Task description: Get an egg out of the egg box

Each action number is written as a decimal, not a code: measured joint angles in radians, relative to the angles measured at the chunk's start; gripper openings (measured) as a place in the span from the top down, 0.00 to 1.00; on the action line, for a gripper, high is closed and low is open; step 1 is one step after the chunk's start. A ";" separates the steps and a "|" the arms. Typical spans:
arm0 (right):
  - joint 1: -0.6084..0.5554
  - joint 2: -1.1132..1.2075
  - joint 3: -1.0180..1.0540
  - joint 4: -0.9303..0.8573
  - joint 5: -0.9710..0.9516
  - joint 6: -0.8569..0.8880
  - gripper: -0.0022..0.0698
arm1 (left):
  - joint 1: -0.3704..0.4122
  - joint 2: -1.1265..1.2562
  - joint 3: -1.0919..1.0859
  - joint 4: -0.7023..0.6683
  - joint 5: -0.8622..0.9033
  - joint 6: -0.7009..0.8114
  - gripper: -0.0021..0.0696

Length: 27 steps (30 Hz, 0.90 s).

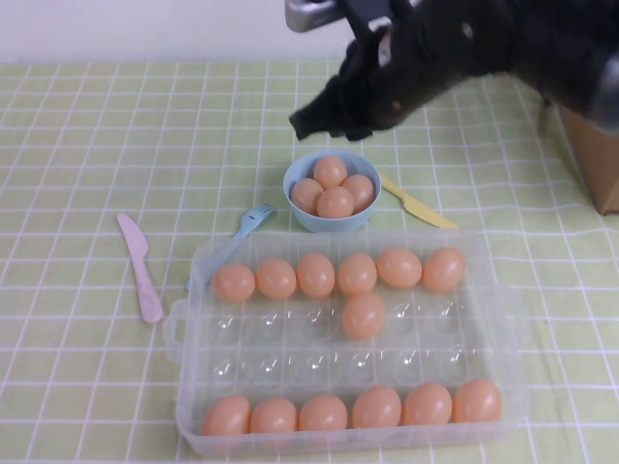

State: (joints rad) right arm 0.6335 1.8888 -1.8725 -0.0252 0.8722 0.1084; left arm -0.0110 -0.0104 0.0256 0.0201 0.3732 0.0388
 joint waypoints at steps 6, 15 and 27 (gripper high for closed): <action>0.032 -0.306 0.493 -0.005 -0.395 0.021 0.98 | 0.000 0.000 0.000 0.002 0.000 0.000 0.98; 0.039 -0.686 0.855 -0.029 -0.569 0.023 0.99 | 0.000 0.000 0.000 0.002 0.000 0.000 0.98; 0.039 -0.928 1.032 -0.039 -0.364 -0.214 0.99 | 0.000 0.000 0.000 0.002 0.000 0.000 0.98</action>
State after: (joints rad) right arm 0.6724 0.9608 -0.8408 -0.0642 0.5085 -0.1054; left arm -0.0110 -0.0104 0.0256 0.0219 0.3732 0.0388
